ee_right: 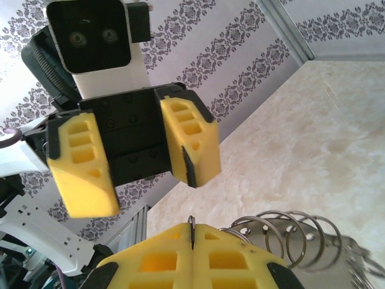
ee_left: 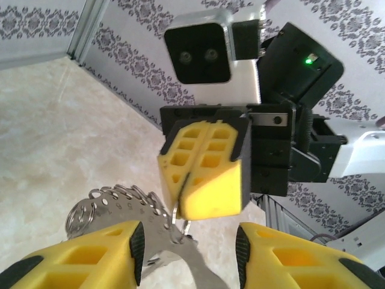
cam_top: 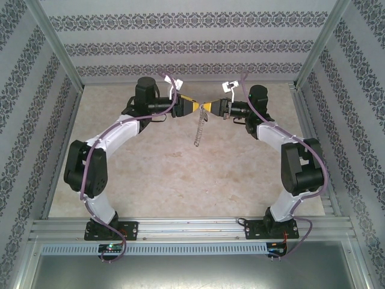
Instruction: Put the keys on the keyring
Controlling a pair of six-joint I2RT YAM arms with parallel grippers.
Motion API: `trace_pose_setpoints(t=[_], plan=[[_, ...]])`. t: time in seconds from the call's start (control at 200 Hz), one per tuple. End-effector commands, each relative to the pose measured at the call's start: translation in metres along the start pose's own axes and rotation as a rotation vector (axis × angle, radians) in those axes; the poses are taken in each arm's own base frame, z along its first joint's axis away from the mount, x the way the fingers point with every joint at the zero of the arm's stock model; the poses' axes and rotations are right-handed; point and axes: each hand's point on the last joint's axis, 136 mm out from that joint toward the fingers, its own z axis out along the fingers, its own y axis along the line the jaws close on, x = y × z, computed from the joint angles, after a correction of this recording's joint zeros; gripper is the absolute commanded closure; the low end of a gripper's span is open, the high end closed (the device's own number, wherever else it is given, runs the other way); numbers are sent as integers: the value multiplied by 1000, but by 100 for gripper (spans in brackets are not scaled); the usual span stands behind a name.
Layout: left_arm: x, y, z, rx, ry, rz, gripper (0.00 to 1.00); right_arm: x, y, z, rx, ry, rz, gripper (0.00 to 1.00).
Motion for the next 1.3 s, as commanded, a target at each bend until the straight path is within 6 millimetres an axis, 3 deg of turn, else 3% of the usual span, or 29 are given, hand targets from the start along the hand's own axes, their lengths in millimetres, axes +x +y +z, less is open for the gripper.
trace_pose_setpoints(t=[0.0,1.144,1.299], plan=[[4,2,3,25,44,0,57,-6,16,6,-55,18,-81,100],[3,-11,17,111,58,-10,69,2,11,12,-38,15,-65,100],[1,-12,18,109,54,-4,78,3,10,12,-35,16,-63,100]])
